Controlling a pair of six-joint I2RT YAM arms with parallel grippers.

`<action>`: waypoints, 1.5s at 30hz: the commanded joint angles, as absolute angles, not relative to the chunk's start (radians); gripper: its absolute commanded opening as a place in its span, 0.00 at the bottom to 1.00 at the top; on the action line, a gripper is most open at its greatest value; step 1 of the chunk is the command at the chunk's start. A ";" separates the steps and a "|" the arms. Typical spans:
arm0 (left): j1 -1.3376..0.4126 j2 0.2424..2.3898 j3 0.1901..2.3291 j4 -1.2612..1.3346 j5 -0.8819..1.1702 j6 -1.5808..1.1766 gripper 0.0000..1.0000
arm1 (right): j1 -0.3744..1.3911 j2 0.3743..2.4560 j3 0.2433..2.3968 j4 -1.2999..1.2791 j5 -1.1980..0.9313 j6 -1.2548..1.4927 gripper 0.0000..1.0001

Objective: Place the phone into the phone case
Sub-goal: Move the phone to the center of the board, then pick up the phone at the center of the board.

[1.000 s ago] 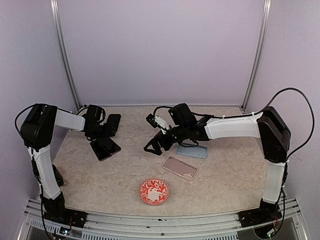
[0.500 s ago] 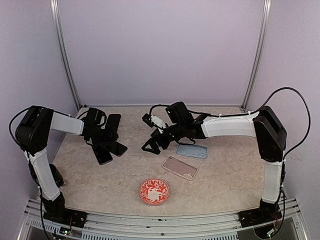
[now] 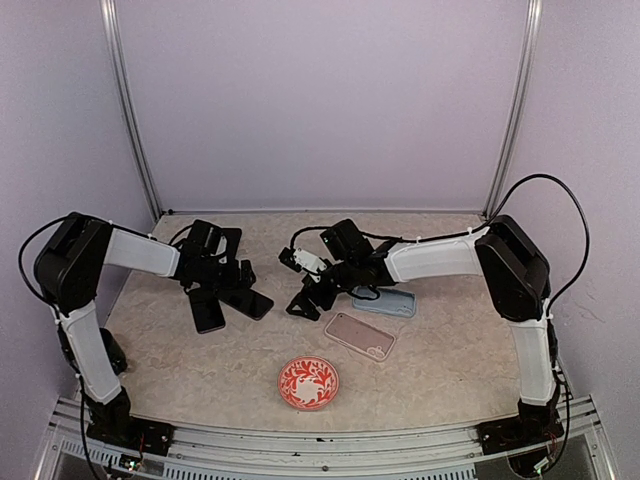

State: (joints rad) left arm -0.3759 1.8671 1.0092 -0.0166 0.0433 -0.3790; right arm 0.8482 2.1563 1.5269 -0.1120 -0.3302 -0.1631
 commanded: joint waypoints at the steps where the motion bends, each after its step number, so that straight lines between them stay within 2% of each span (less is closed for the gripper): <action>1: -0.423 1.849 0.960 -0.035 0.090 -0.438 0.99 | 0.863 2.165 1.534 -0.098 -0.296 -0.197 1.00; 15: -0.503 1.743 0.895 0.031 0.104 -0.536 0.99 | 0.880 2.200 1.555 -0.107 -0.299 -0.230 1.00; 24: -0.503 1.534 0.919 -0.049 -0.074 -0.511 0.99 | 0.905 2.252 1.598 -0.125 -0.290 -0.258 1.00; 32: -0.519 1.377 0.898 -0.107 -0.151 -0.510 0.99 | 0.913 2.307 1.642 -0.117 -0.295 -0.251 1.00; 45: -0.543 1.247 0.898 -0.175 -0.264 -0.499 0.99 | 0.933 2.383 1.709 -0.125 -0.256 -0.248 1.00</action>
